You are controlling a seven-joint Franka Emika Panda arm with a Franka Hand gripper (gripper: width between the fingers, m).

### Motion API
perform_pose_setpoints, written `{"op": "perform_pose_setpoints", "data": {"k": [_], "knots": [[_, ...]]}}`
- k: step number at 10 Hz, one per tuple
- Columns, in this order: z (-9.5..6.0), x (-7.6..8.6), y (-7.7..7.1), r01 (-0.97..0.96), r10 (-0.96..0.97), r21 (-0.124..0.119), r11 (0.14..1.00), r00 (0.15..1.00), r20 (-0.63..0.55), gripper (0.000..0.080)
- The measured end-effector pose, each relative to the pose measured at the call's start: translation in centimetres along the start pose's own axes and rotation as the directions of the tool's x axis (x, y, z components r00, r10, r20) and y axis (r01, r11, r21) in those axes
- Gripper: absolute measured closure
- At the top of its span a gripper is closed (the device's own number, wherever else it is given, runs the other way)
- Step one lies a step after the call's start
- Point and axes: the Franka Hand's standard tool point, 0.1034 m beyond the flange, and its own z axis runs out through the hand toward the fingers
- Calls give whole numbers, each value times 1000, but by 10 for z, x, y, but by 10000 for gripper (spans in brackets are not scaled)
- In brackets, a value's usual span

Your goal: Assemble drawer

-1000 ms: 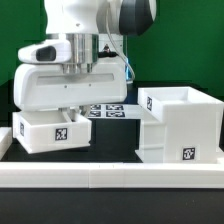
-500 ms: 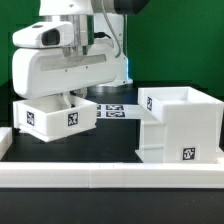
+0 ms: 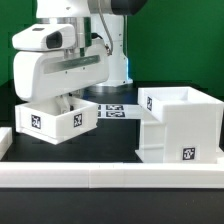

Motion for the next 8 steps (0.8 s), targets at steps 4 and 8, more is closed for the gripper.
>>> {"op": "perform_pose_setpoints", "data": {"k": [4,8], "knots": [[10,5,-8,239,-239,10,971,971,21,758],[11,4,-9,284,-284,14,959,958,25,758]]}}
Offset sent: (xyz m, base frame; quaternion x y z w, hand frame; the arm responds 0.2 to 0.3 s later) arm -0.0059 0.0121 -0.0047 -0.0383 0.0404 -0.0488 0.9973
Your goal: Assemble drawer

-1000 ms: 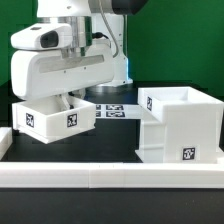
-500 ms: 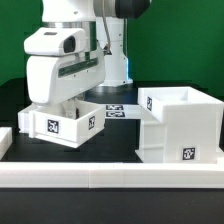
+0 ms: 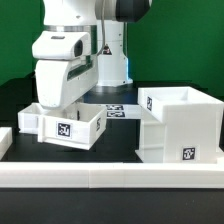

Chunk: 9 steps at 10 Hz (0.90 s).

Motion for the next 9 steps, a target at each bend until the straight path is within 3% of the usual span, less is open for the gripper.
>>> {"op": "perform_pose_setpoints", "data": {"k": [3,7,9], "knots": [[7,18,-5,104,-105,16,994,994,18,758],[9,13,-6,248,-249,25,968,968,27,758],[13,28,-7,254,-255,35,967,966,34,758]]}}
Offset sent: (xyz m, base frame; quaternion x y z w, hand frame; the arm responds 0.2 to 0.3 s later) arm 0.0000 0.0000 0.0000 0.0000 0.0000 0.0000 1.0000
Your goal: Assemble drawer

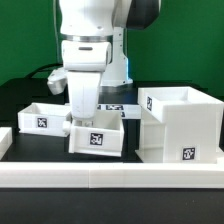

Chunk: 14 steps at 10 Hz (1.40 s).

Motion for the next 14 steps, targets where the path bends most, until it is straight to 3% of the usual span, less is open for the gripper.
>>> {"op": "perform_pose_setpoints", "data": {"k": [4,6,7,8,9,11,12,14], "knots": [[3,25,10,7,-7,3,1000,1000,-7,758],[5,24,9,5,-5,5,1000,1000,-7,758],[5,25,11,4,-5,-24,1000,1000,-9,758],[6,24,10,4,-4,-22,1000,1000,-9,758],[7,24,12,3,-4,-46,999,1000,-10,758],[10,28,10,8,-9,-40,999,1000,-12,758],[11,31,11,14,-15,-61,998,1000,-15,758],[16,35,8,32,-33,-44,998,999,-16,758]]}}
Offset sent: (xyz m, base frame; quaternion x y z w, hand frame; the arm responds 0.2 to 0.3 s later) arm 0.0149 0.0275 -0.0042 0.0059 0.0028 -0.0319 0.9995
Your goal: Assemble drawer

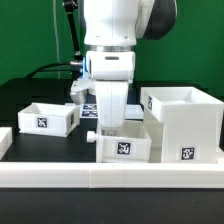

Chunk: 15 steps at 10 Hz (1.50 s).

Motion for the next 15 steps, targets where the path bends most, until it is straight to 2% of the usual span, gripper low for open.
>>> {"op": "perform_pose_setpoints", "data": {"k": [2,3,4,6,9,15], "knots": [[3,0,0,0,0,4,1000,1000,1,758],[3,-1,0,-2,2,-1,1000,1000,1,758],[4,-1,0,-4,4,-17,1000,1000,0,758],[6,2,-1,-1,1,-13,1000,1000,-1,758],[5,14,4,-15,15,-10,1000,1000,-1,758],[4,13,7,-19,19,-14,1000,1000,0,758]]}}
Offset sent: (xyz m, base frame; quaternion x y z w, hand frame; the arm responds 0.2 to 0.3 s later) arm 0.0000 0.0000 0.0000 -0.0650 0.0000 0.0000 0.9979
